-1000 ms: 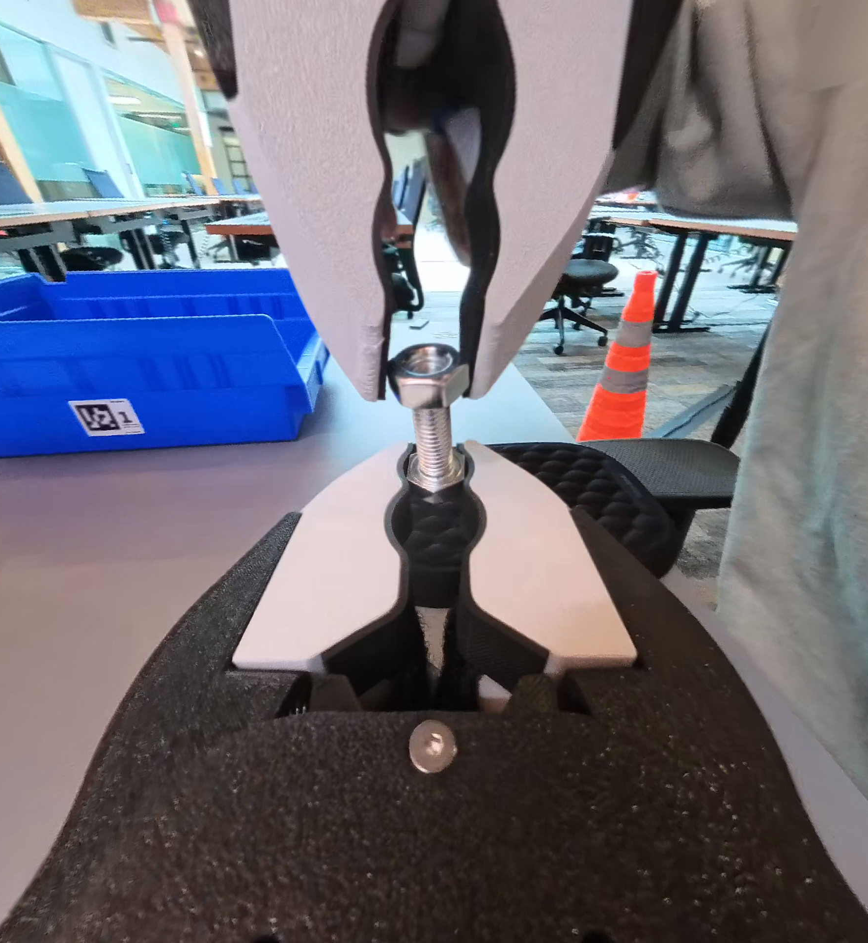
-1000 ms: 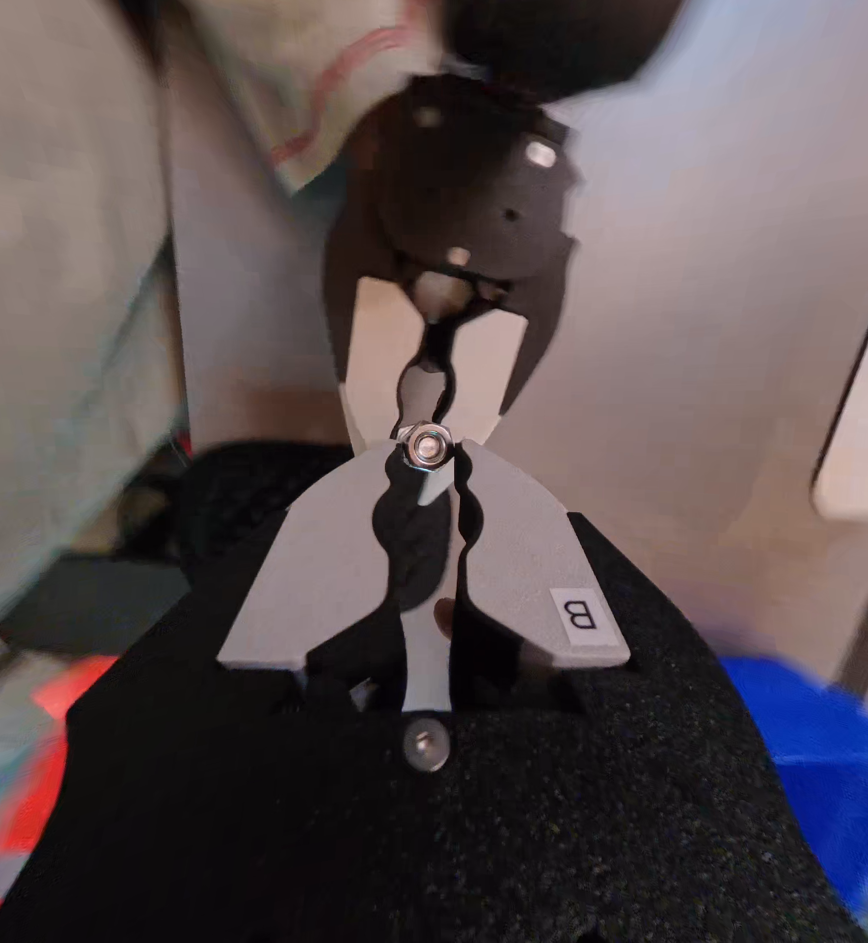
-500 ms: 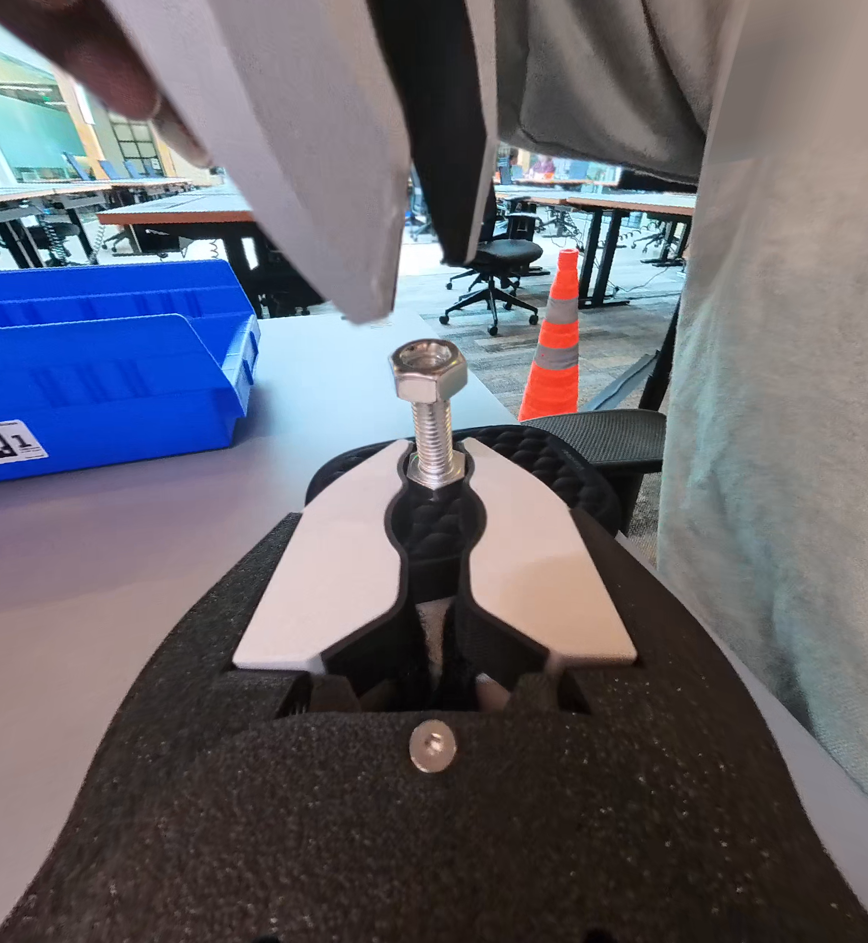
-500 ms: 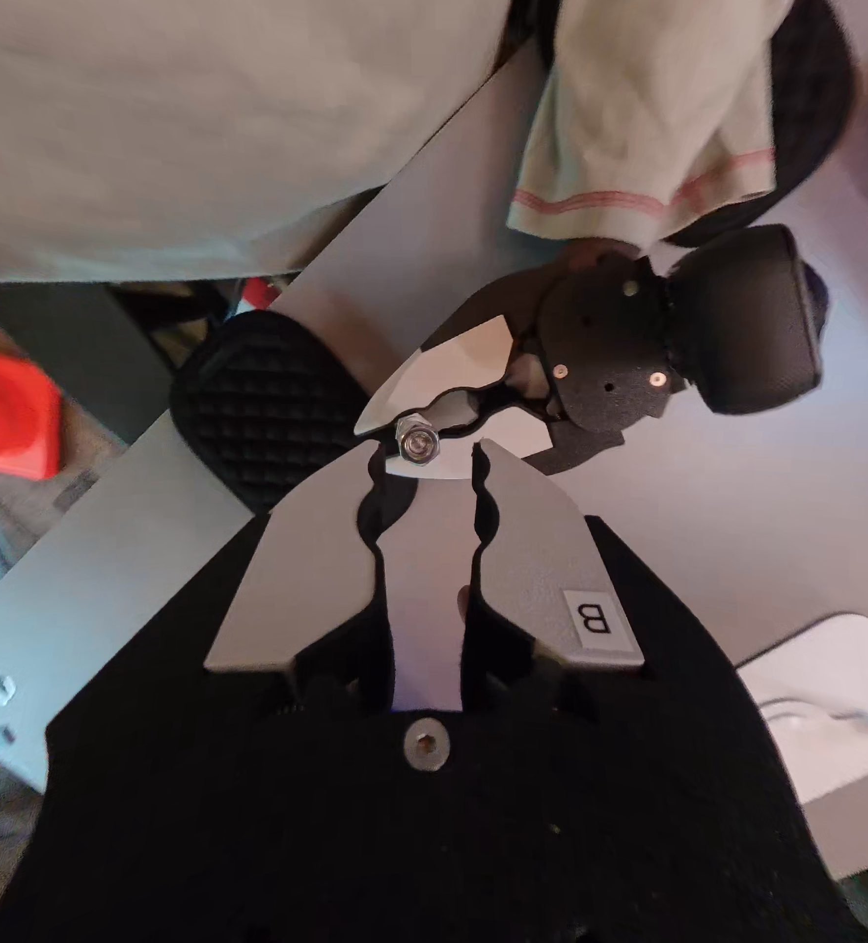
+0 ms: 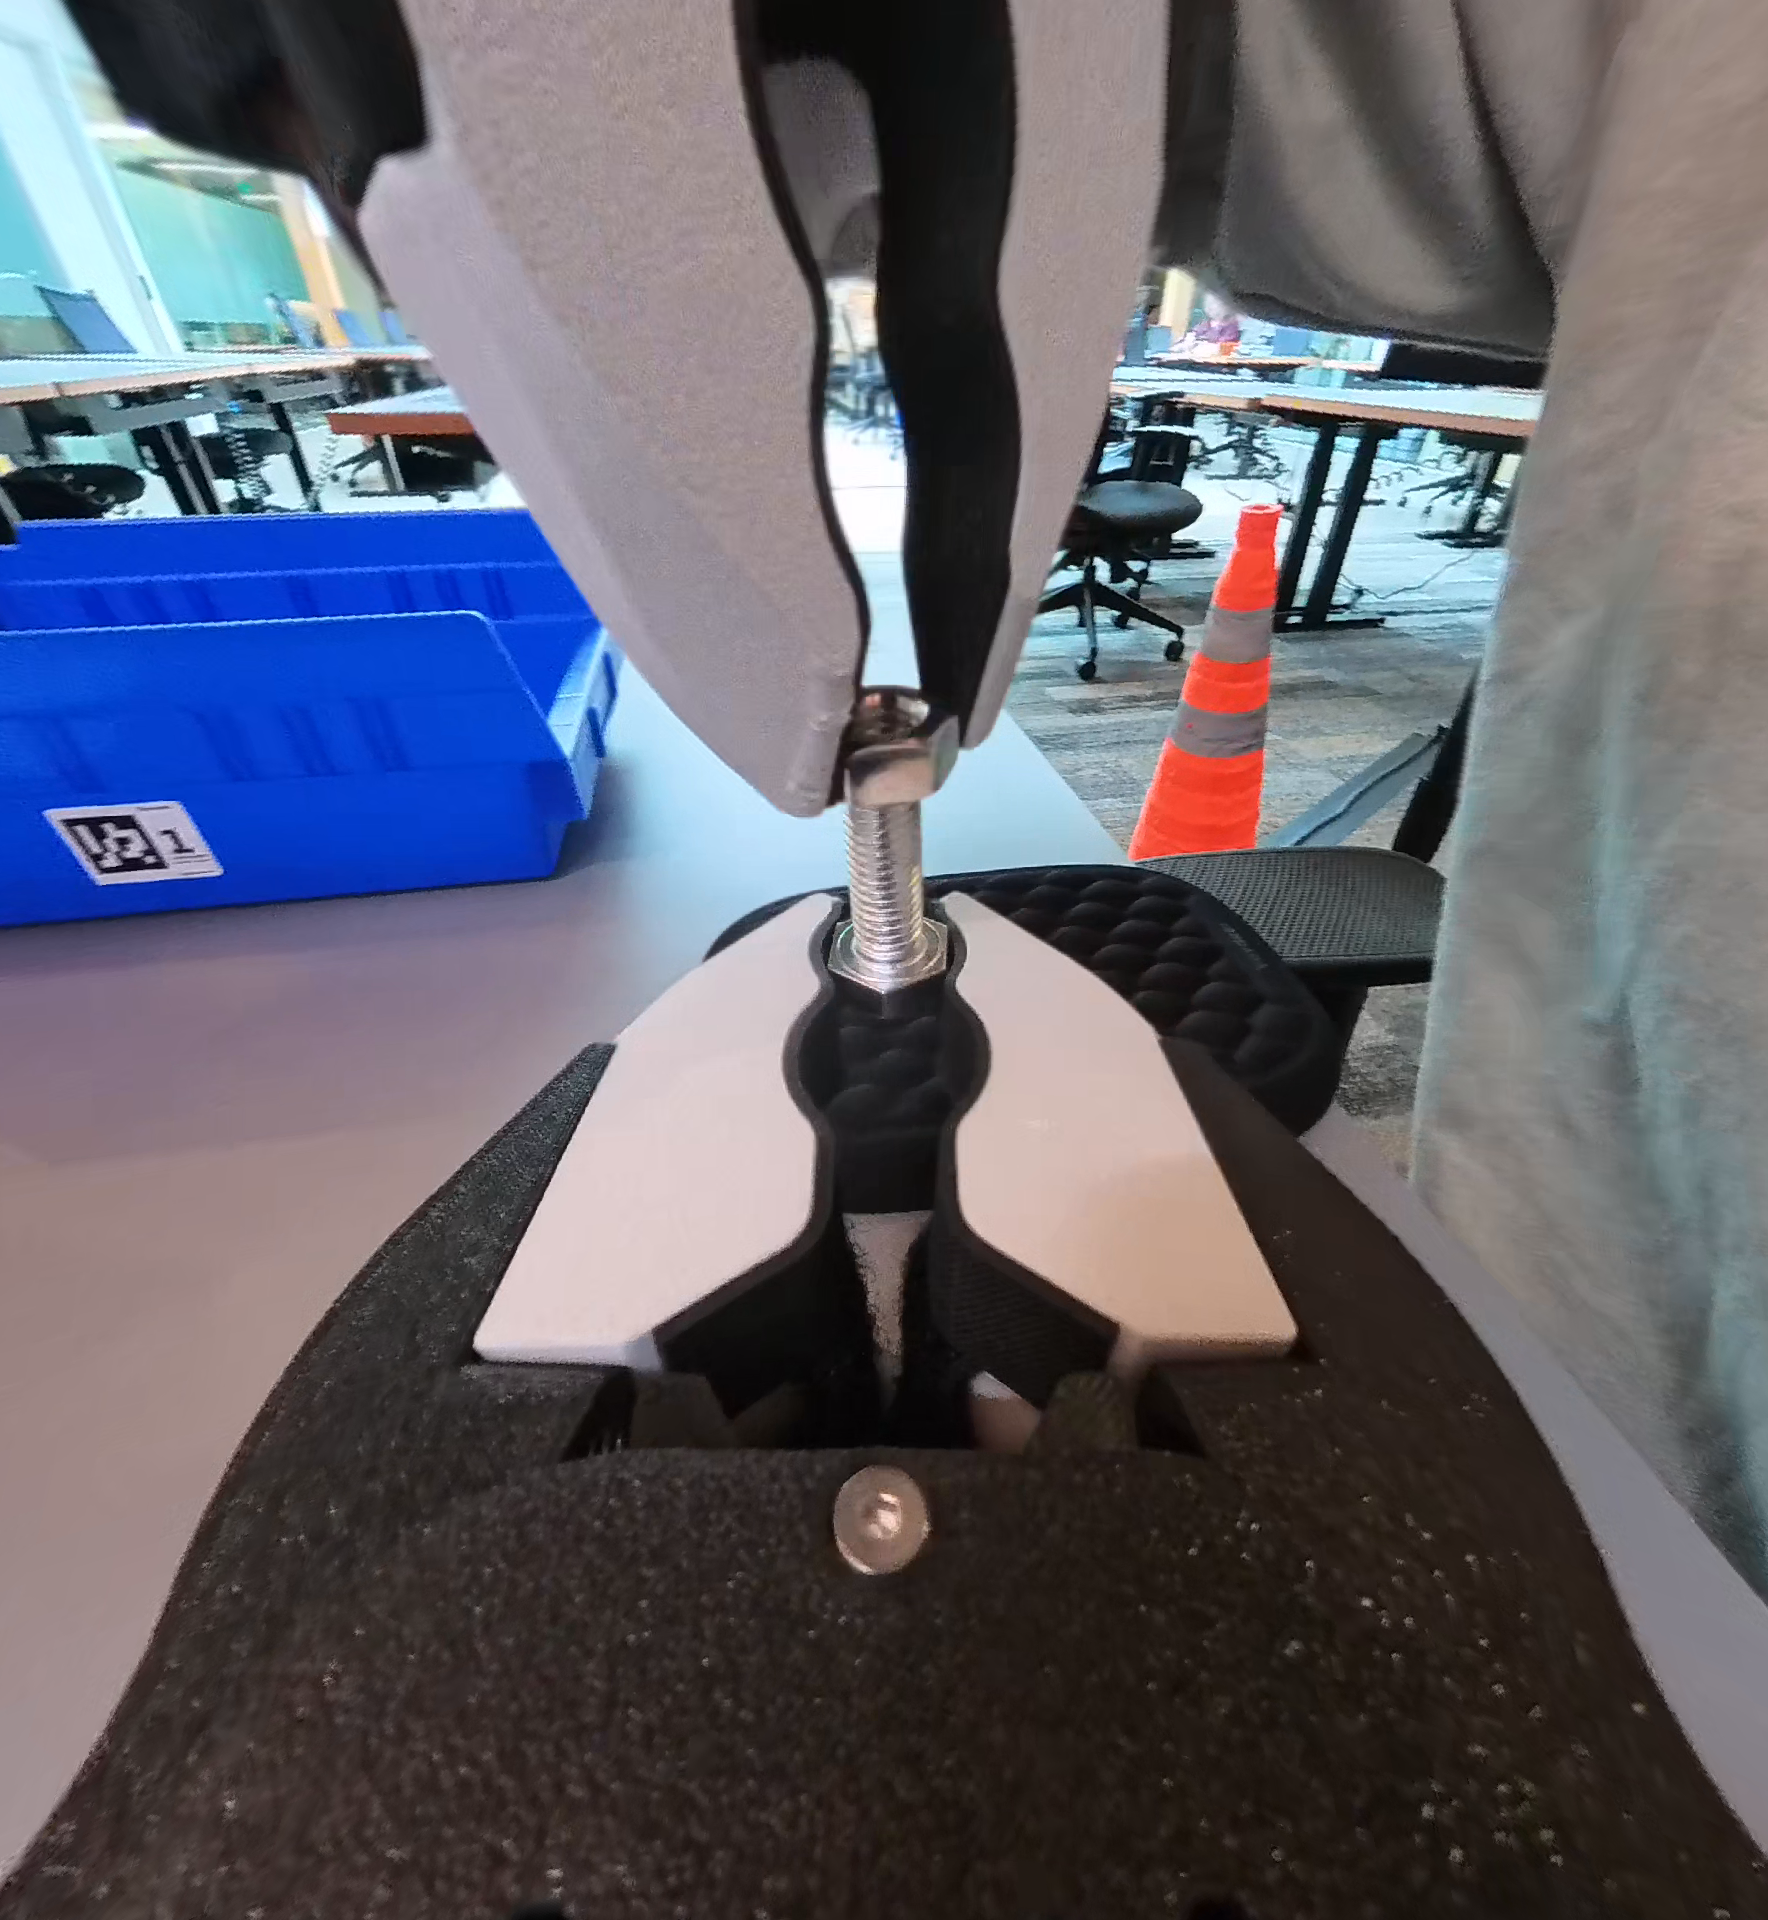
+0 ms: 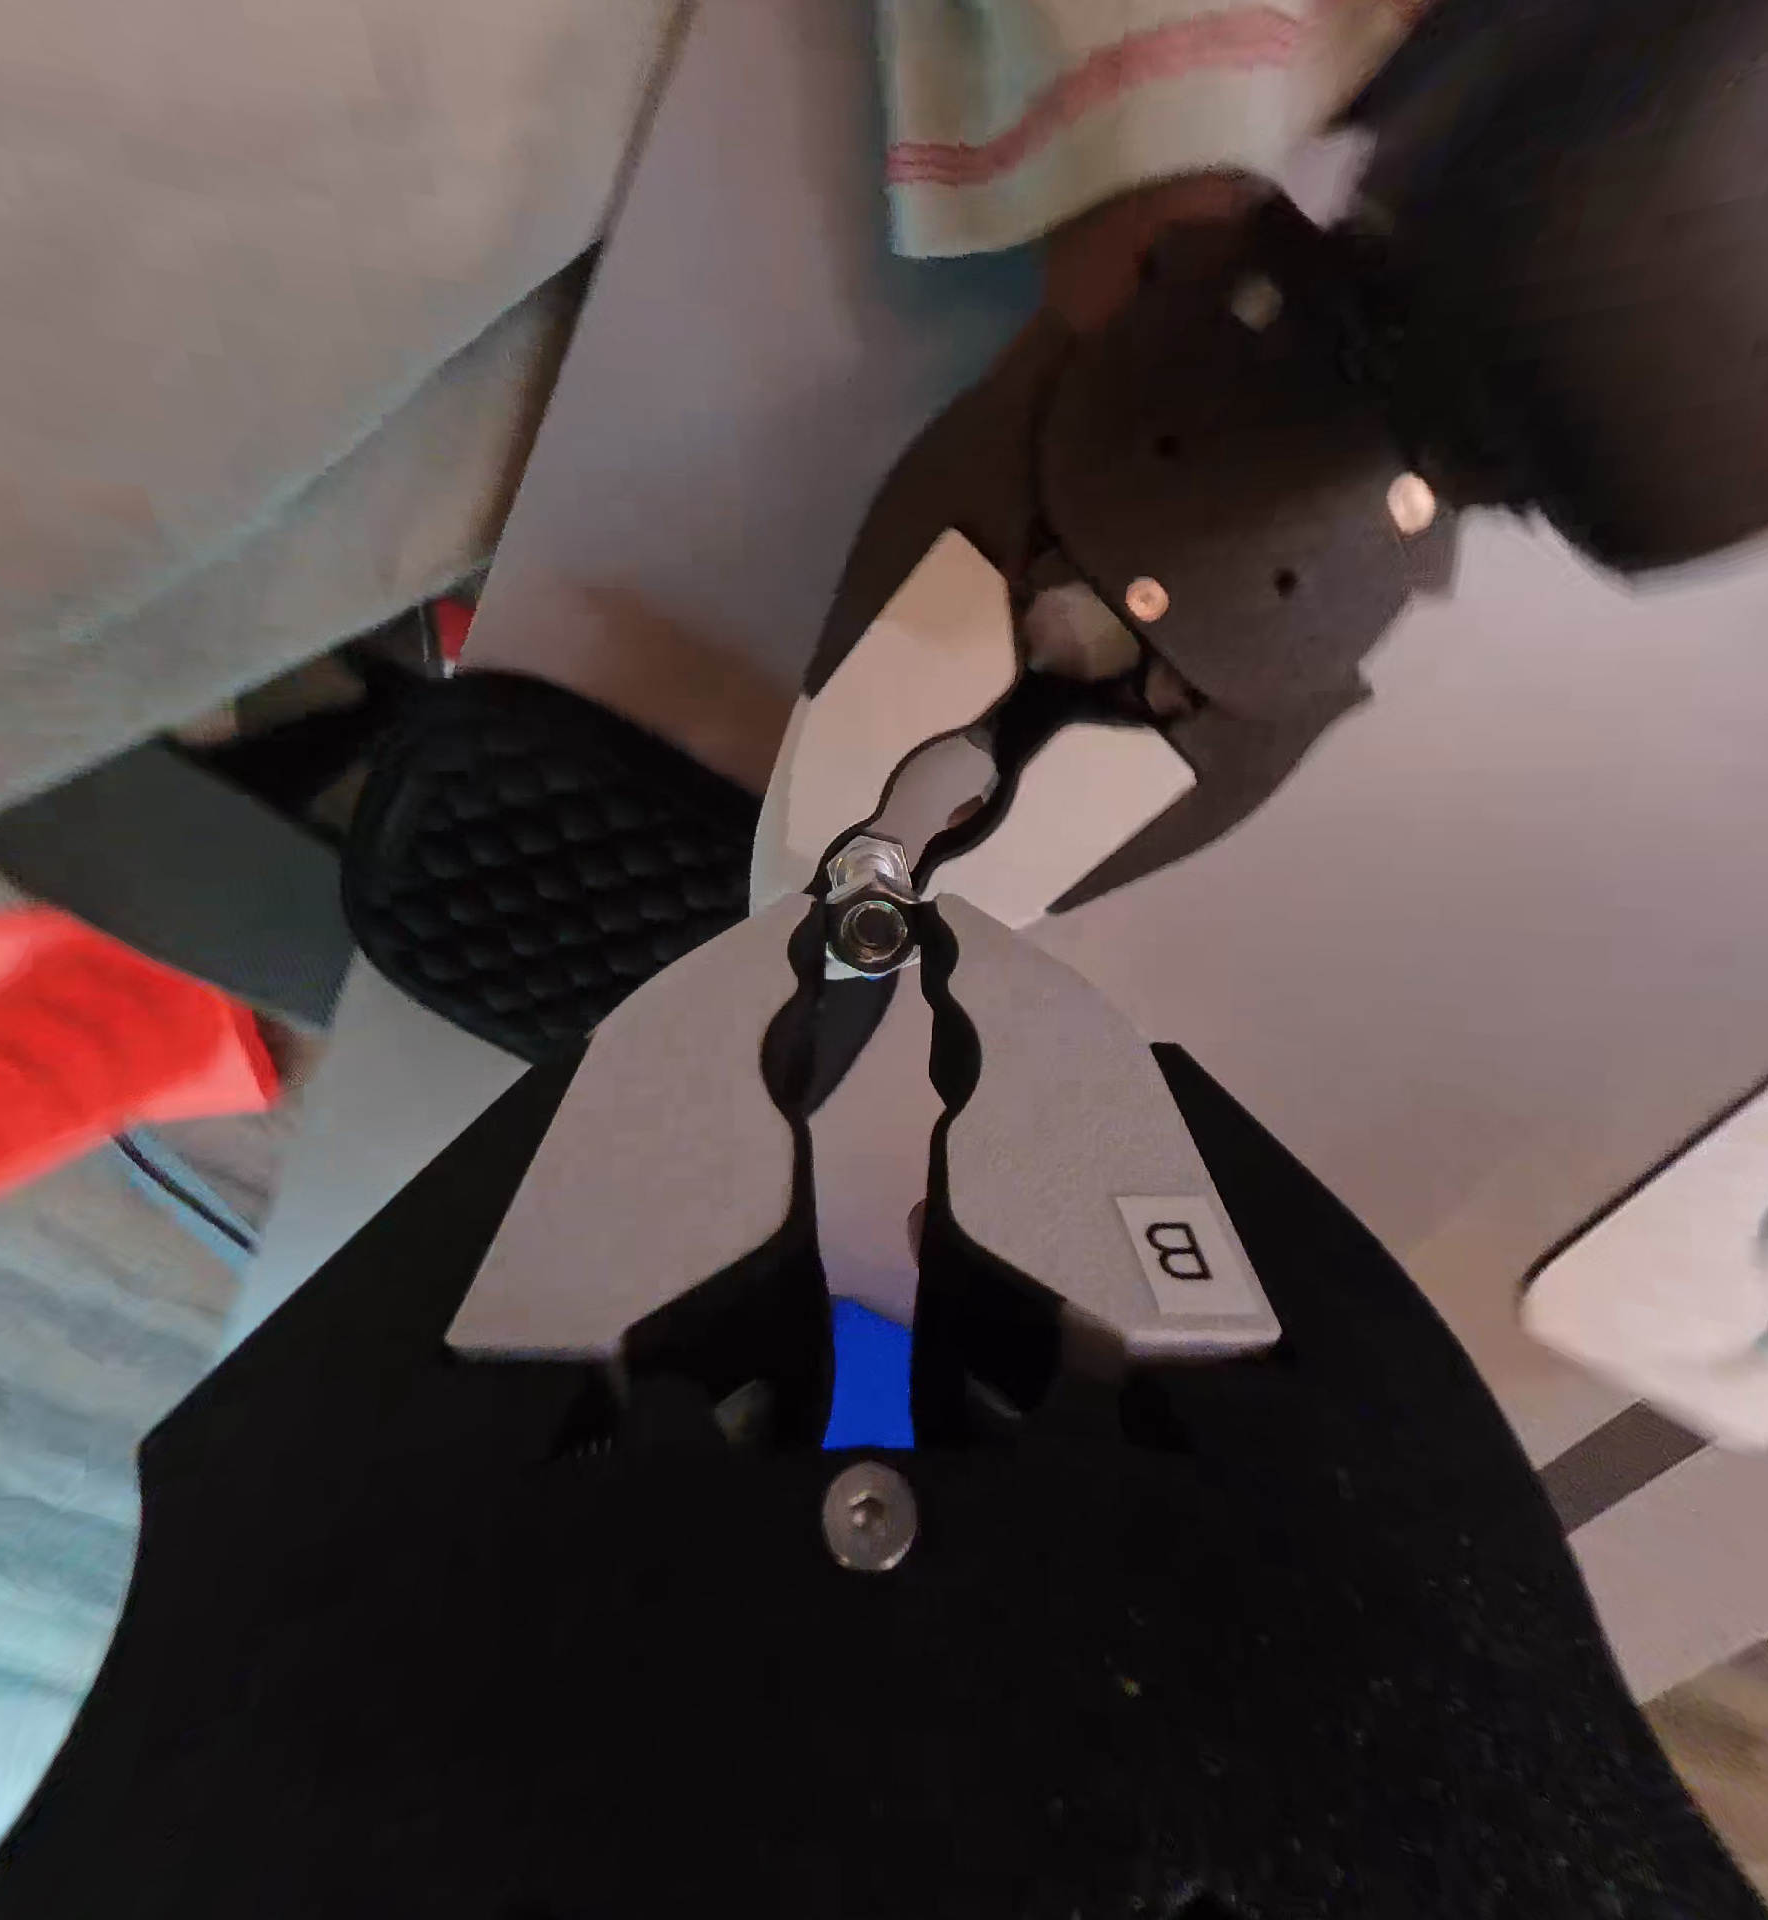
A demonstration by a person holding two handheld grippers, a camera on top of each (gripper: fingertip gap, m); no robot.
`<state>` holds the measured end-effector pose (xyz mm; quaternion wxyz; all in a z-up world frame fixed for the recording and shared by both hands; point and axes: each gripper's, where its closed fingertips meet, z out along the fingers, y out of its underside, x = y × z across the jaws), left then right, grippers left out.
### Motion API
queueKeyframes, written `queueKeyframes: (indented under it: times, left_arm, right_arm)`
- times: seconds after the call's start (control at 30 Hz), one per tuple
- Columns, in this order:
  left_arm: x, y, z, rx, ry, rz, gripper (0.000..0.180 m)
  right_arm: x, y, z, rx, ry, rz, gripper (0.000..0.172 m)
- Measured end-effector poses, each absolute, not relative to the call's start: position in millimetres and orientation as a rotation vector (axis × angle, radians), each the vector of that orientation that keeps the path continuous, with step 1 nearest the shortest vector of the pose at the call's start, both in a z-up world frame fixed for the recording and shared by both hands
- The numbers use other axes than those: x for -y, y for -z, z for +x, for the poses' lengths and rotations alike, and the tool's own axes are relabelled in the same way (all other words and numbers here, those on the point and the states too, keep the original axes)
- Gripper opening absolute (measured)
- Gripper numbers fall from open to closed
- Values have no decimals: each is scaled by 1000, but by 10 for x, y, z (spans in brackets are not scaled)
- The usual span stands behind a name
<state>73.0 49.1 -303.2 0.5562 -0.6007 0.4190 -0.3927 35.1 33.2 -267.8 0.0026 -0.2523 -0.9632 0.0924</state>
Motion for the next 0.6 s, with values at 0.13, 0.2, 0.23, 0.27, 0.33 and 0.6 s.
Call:
queueKeyframes:
  times: [0.13,0.2,0.23,0.27,0.33,0.6]
  left_arm:
    - [-565,3028,695,-934,888,-1441,14]
    - [-562,3044,710,-949,868,-1446,14]
    - [-558,3045,712,-951,869,-1443,14]
    - [-559,3034,703,-943,878,-1439,14]
    - [-558,3018,692,-933,904,-1435,14]
    - [-491,3044,739,-999,930,-1424,13]
  right_arm:
    - [-387,2680,282,2571,-369,-1592,17]
    - [-385,2694,310,2477,-396,-1672,17]
    - [-389,2709,329,2464,-384,-1674,18]
    - [-408,2725,345,2468,-352,-1658,34]
    - [-441,2695,348,2547,-316,-1518,55]
    - [-275,2495,327,3050,-377,-323,43]
